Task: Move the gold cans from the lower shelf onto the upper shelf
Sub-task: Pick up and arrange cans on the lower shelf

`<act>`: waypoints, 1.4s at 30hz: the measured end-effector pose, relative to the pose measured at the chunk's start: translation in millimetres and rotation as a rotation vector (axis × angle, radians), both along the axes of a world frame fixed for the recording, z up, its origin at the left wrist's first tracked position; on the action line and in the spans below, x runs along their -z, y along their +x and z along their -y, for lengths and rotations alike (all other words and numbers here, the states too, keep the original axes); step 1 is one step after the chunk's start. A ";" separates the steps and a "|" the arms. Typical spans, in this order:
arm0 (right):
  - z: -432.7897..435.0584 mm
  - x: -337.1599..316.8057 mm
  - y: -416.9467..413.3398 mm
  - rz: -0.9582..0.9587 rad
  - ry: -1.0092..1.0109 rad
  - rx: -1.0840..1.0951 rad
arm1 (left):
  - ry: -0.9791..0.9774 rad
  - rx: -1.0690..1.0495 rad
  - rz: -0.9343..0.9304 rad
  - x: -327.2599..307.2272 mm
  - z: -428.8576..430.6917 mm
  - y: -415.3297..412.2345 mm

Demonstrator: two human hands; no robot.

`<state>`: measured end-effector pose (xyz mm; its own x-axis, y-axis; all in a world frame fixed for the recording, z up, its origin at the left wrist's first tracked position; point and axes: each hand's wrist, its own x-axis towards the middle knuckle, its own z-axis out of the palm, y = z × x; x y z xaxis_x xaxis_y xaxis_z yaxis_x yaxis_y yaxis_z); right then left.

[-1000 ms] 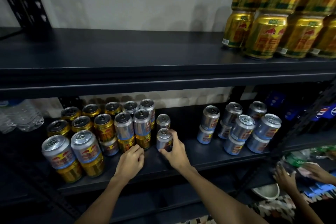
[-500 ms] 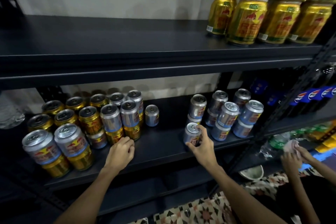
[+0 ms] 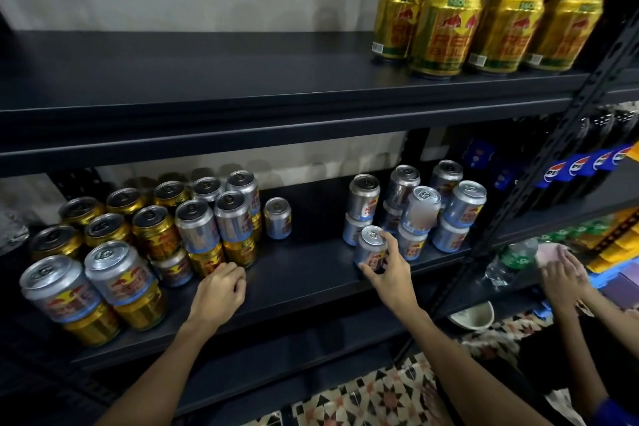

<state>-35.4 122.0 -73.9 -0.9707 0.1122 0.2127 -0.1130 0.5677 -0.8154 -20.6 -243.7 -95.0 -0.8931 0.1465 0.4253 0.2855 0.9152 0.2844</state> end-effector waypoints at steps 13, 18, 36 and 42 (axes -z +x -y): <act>-1.1 8.3 -1.7 -0.024 -0.010 0.025 | -0.021 -0.019 0.013 -2.3 -0.3 1.0; 0.1 7.1 1.8 -0.042 -0.016 0.025 | -0.024 -0.023 0.015 -3.1 -0.3 1.3; 112.6 -36.4 -7.5 -0.253 0.071 -0.273 | 0.001 -0.097 0.040 2.1 -6.1 2.4; 153.1 -31.9 -55.6 -0.034 0.135 -0.327 | 0.028 -0.090 -0.026 -0.4 -6.2 10.7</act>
